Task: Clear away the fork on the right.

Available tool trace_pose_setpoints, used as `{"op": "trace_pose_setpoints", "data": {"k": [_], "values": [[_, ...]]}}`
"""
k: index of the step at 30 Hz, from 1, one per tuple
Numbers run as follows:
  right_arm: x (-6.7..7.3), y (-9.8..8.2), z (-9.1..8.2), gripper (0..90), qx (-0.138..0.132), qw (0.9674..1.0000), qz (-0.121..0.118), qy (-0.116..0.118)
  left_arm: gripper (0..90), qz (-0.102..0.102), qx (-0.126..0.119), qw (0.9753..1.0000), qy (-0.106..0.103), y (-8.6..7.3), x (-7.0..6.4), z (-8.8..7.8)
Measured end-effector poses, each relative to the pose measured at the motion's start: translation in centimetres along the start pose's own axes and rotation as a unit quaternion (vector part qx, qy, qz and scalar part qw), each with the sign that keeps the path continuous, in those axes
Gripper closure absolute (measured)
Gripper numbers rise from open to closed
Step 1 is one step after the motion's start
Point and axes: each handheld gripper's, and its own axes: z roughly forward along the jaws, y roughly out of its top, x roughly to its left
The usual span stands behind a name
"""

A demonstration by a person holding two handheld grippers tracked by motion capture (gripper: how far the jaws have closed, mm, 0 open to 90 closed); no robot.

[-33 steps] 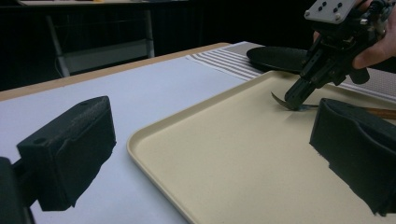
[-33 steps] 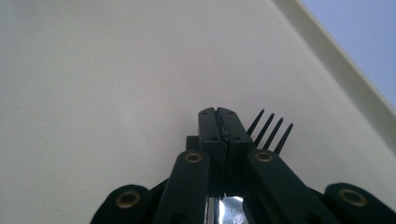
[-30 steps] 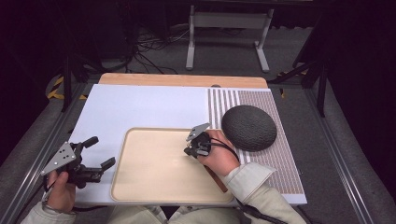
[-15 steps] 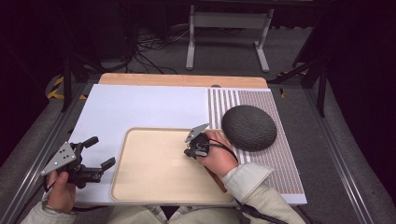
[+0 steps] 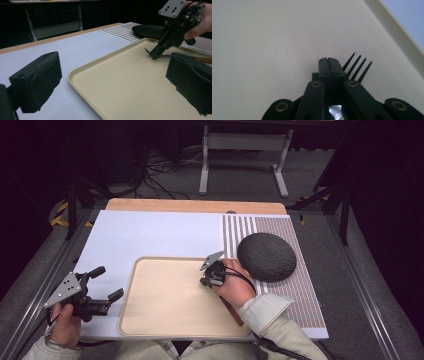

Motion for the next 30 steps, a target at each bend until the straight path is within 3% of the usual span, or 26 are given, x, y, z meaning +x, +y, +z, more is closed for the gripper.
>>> {"op": "trace_pose_setpoints", "data": {"k": [30], "values": [[-3.0, -2.0, -1.5, 89.8, 0.01, 0.9974, 0.043, -0.057, 0.8, 0.0, 0.001, 1.0, 0.001, 0.0, 0.0, 0.0]]}}
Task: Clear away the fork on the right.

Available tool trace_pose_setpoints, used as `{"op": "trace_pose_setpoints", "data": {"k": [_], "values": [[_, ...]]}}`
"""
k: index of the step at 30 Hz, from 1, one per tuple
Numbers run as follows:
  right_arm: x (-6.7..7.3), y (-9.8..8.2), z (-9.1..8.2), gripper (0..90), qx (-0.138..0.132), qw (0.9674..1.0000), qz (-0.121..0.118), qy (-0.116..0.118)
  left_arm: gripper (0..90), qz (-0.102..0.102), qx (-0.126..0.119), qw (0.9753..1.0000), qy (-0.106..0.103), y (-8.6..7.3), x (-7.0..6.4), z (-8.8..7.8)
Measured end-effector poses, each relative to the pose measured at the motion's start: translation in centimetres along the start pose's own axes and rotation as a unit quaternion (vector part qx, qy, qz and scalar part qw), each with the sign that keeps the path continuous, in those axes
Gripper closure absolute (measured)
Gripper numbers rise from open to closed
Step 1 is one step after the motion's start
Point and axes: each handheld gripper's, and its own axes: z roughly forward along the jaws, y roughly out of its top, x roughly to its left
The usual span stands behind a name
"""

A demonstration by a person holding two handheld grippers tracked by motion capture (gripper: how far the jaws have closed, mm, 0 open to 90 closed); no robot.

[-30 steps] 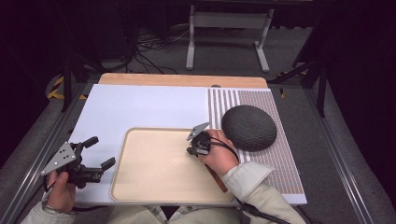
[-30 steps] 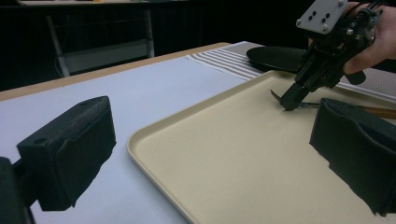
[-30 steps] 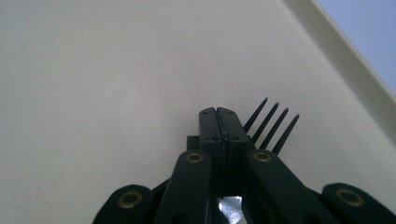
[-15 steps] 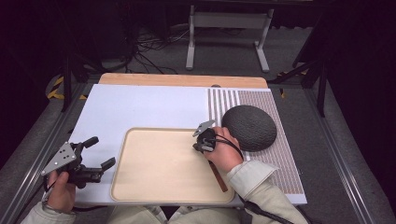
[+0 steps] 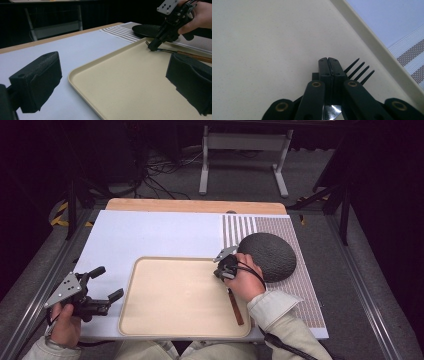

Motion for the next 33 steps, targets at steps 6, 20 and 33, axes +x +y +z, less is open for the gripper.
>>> {"op": "trace_pose_setpoints", "data": {"k": [6, 20, 33], "values": [[-0.6, -0.3, -0.2, 89.8, 0.001, 0.9999, 0.008, -0.01, 0.8, 0.0, 0.0, 1.0, 0.0, 0.0, 0.0, 0.0], [-1.8, -1.1, -0.7, 89.8, 0.003, 0.9993, 0.029, -0.025, 0.8, 0.0, 0.002, 1.0, 0.0, 0.0, 0.0, 0.0], [-2.7, -1.7, -1.1, 89.7, 0.003, 0.9984, 0.045, -0.033, 0.8, -0.001, 0.004, 1.0, 0.0, 0.0, 0.0, 0.0]]}}
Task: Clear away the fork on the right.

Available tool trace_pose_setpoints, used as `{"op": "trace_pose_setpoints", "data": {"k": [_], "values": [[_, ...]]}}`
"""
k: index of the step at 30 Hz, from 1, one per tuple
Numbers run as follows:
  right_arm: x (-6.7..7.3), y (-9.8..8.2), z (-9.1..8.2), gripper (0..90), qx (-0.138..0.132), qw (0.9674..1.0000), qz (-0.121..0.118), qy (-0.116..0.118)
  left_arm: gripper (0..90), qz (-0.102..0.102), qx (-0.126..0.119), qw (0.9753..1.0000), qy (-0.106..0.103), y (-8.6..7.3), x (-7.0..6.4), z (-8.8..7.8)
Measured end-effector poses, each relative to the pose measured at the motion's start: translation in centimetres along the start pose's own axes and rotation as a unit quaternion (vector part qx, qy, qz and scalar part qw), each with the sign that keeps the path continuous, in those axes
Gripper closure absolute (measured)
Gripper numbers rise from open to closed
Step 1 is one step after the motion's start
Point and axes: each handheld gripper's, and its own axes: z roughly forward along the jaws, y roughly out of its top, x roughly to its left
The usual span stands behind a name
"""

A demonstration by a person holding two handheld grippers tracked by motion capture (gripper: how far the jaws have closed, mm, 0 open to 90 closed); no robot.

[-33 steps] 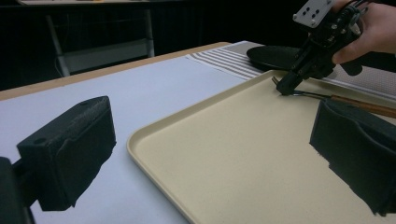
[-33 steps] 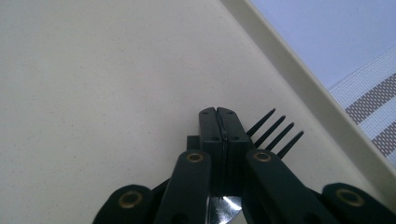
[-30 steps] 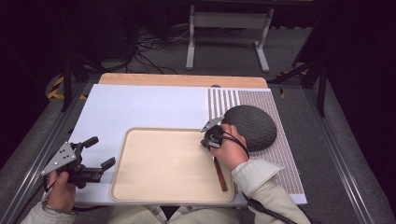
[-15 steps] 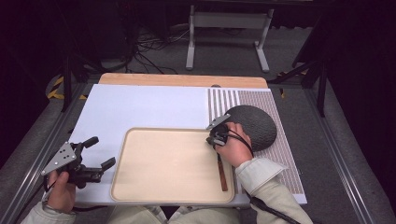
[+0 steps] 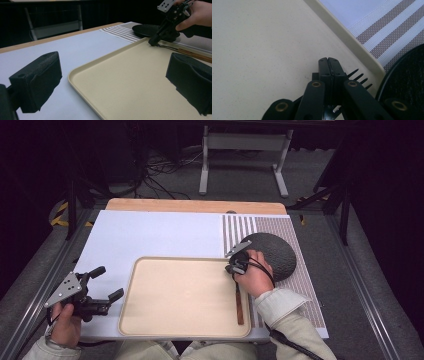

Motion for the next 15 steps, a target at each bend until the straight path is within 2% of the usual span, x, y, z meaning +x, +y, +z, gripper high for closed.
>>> {"op": "trace_pose_setpoints", "data": {"k": [10, 13, 15], "values": [[-0.41, -0.27, -0.13, 88.8, -0.002, 0.9999, 0.009, -0.005, 0.8, 0.002, 0.0, 1.0, -0.002, 0.0, 0.05, 0.04], [-0.28, -0.27, -0.14, 81.4, -0.012, 0.9998, 0.014, -0.003, 0.7, 0.001, -0.001, 1.0, -0.001, -0.01, 0.04, 0.06], [-0.17, -0.14, -0.3, 73.1, -0.025, 0.9995, 0.02, 0.003, 0.8, 0.0, -0.002, 1.0, -0.001, -0.01, 0.04, 0.06]]}}
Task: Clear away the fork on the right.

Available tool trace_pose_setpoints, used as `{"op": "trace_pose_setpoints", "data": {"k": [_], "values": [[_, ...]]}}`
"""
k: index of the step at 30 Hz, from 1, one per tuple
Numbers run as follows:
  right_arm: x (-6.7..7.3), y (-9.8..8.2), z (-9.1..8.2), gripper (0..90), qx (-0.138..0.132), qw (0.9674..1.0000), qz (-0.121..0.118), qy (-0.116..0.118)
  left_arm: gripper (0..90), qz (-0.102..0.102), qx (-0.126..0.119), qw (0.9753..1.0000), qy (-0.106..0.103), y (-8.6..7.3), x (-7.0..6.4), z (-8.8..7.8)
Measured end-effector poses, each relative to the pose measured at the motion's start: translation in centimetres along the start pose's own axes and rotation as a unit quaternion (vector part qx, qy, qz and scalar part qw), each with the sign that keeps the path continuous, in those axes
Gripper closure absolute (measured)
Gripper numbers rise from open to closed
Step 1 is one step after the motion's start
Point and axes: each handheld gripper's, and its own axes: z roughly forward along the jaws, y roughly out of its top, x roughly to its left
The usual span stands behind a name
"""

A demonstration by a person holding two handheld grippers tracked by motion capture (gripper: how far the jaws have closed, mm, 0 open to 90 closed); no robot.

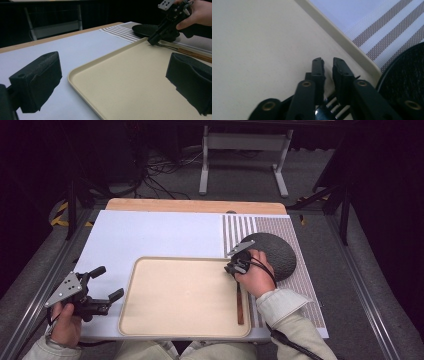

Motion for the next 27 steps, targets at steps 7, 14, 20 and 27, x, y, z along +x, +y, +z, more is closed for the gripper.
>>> {"op": "trace_pose_setpoints", "data": {"k": [7, 14, 20, 27], "values": [[0.8, 0.9, -0.7, 25.8, -0.081, 0.9964, 0.013, 0.023, 0.8, 0.002, 0.002, 1.0, 0.0, 0.0, 0.0, 0.0], [1.1, 1.6, -2.8, 14.7, -0.121, 0.9925, -0.004, 0.016, 0.7, 0.001, 0.001, 1.0, 0.0, 0.0, 0.0, 0.0], [1.0, 1.6, -4.3, 12.6, -0.149, 0.9887, -0.007, 0.016, 0.8, -0.001, 0.0, 1.0, 0.001, 0.0, 0.0, -0.1], [0.8, 0.1, -7.1, 8.9, -0.215, 0.9764, 0.015, 0.014, 0.7, 0.0, 0.0, 1.0, 0.001, 0.1, -0.1, -0.1]]}}
